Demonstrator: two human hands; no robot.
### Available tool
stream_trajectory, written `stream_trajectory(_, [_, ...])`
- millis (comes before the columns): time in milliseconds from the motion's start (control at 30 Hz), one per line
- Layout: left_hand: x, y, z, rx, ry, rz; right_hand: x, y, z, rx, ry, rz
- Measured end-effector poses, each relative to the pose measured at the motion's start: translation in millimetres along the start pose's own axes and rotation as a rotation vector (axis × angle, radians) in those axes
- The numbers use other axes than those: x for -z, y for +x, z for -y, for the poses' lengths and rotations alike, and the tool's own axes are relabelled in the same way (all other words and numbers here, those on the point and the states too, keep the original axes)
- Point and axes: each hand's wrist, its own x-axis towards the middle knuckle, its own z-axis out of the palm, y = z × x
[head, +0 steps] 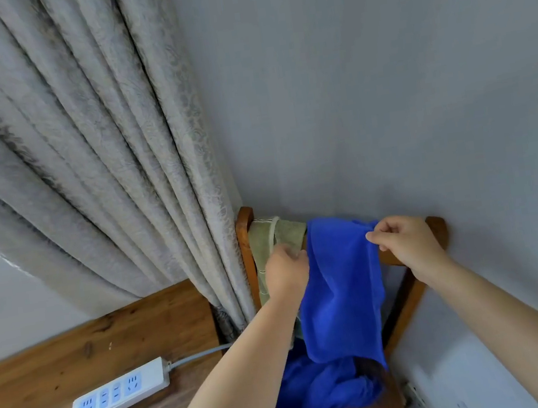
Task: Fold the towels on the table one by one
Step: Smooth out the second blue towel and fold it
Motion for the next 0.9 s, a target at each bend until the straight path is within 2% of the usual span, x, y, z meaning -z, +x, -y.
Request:
stream_trajectory(133, [-20.5, -13.1, 3.3, 0.0, 0.043, 0.13, 21.1, -13.6, -2.9, -0.021, 0.02, -0.015])
stream_trajectory(300, [-34.3, -12.3, -5.4, 0.025, 0.067, 0.061, 42.4, -24.7, -12.3, -0.066, 0.011, -0.112])
stream_trajectory(533, [-52.3, -5.8, -17.1, 0.024, 0.031, -0.015, 39.3, -31.3, -31.7, -0.106, -0.091, -0.229])
stream_trajectory(667, [-54.3, -4.9, -18.4, -0.013, -0.057, -0.02, 40.2, -27.4, -47.2, -0.343, 0.194, -0.289])
stream_trajectory(733, [-48.9, -8.8, -16.8, -0.059, -0.058, -0.01, 37.7, -27.6, -53.3, -0.477, 0.345, -0.259])
stream_trajectory(800, [-39.6, -12.4, -16.5, -0.108, -0.029, 0.007, 36.5, -28.4, -57.9, -0.568, 0.457, -0.16])
stream_trajectory(900, [-20.6, -17.9, -19.1, -0.149, -0.037, 0.008, 40.2, -32.6, -52.8, -0.638, 0.465, -0.045])
